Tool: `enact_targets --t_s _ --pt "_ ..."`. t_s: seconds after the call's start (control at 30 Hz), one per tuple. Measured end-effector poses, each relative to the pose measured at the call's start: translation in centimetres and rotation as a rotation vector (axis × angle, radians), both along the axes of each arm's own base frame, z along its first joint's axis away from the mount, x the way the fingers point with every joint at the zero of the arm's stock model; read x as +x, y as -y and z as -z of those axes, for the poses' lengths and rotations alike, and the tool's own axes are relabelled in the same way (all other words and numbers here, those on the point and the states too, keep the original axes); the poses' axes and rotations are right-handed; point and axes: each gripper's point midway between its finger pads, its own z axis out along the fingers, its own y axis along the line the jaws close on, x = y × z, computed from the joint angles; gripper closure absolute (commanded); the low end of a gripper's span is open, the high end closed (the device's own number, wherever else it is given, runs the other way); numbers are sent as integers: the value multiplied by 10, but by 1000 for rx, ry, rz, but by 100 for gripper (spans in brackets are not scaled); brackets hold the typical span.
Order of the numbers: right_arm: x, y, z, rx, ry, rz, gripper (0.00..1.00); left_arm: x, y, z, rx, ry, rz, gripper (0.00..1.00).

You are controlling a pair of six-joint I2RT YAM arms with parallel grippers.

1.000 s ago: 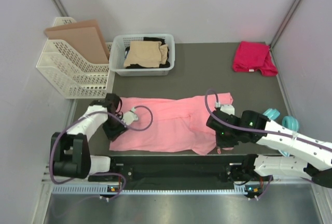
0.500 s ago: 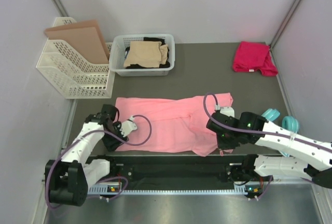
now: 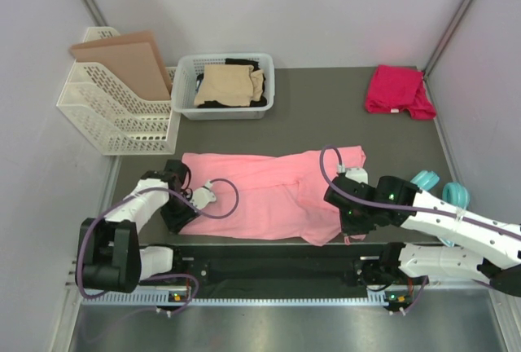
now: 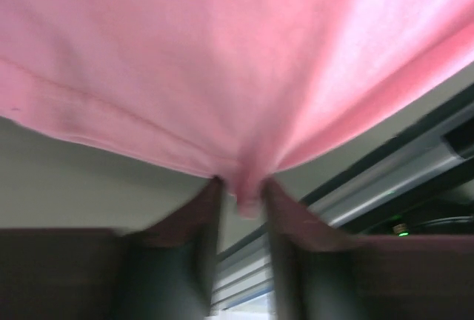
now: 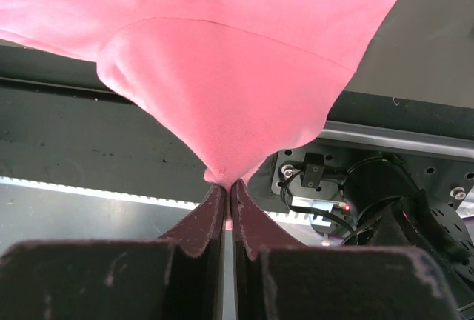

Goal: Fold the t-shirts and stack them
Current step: Grap the side of the flattened tshirt closest away from the robot with both arms, then fold the other side of the tshirt into a rectangle

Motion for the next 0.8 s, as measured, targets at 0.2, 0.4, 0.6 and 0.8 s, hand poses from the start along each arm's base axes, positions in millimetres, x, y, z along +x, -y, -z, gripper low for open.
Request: enact_targets --t_s 0.2,0.4,0.6,0.8 --pt "0 0 0 -2 1 -5 100 4 -1 0 9 -10 -9 94" --pt "0 1 0 -4 1 -9 100 7 3 -5 -15 -2 -4 96" --pt "0 0 0 -1 0 -9 100 27 9 -40 -48 96 15 96" --pt "-1 1 -5 18 4 -10 100 24 8 -54 -49 127 35 96"
